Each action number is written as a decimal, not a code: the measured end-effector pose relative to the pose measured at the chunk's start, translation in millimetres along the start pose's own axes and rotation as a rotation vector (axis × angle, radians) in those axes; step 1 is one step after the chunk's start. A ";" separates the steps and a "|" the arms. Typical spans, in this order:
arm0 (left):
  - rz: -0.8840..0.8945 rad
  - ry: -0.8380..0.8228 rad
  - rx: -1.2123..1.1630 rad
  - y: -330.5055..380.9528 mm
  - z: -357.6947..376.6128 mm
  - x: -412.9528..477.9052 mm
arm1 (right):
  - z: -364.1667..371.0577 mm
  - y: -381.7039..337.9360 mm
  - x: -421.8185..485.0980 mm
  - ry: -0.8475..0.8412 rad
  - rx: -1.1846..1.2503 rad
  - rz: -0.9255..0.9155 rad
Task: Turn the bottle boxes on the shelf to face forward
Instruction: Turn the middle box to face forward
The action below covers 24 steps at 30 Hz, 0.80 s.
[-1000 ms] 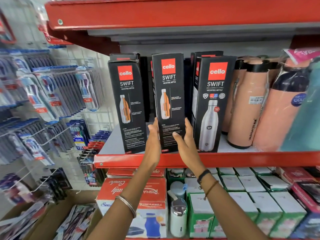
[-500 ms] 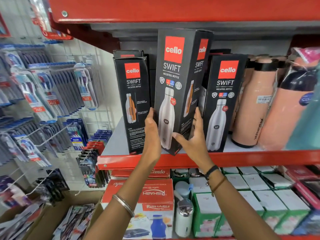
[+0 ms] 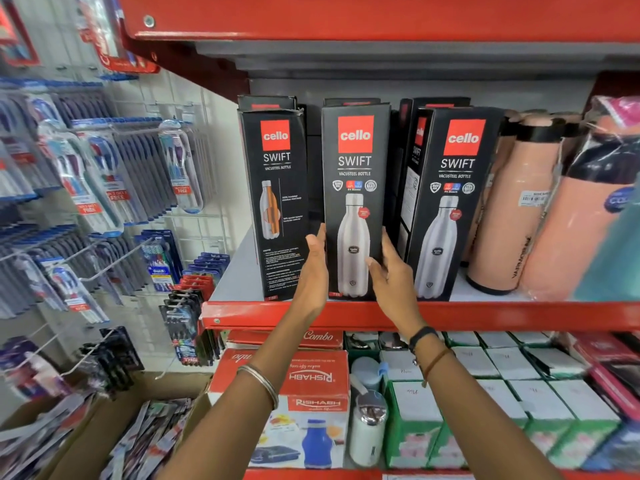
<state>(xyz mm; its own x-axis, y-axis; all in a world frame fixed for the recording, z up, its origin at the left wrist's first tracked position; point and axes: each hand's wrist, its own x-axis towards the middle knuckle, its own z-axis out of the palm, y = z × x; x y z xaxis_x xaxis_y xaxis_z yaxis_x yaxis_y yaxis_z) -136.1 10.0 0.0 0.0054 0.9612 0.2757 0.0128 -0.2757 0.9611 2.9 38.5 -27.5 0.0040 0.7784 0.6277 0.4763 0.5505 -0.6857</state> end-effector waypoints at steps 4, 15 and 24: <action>0.001 -0.002 0.034 -4.3 0.9 -1.5 | 0.1 4.3 1.6 -0.001 -0.034 0.025; 0.199 0.115 0.008 -7.7 -4.2 -24.9 | 1.7 -21.2 -29.4 0.039 0.000 0.058; 0.389 0.479 0.102 2.1 -53.1 -30.1 | 51.8 -78.5 -35.8 -0.103 0.276 -0.110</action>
<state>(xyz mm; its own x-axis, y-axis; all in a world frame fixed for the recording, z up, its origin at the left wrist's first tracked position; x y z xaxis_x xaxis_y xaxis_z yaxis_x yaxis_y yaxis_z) -189.3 -19.4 -5.5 -0.4200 0.6778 0.6035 0.1956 -0.5818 0.7895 -80.3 -16.9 -15.2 -0.1302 0.7283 0.6728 0.2120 0.6833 -0.6987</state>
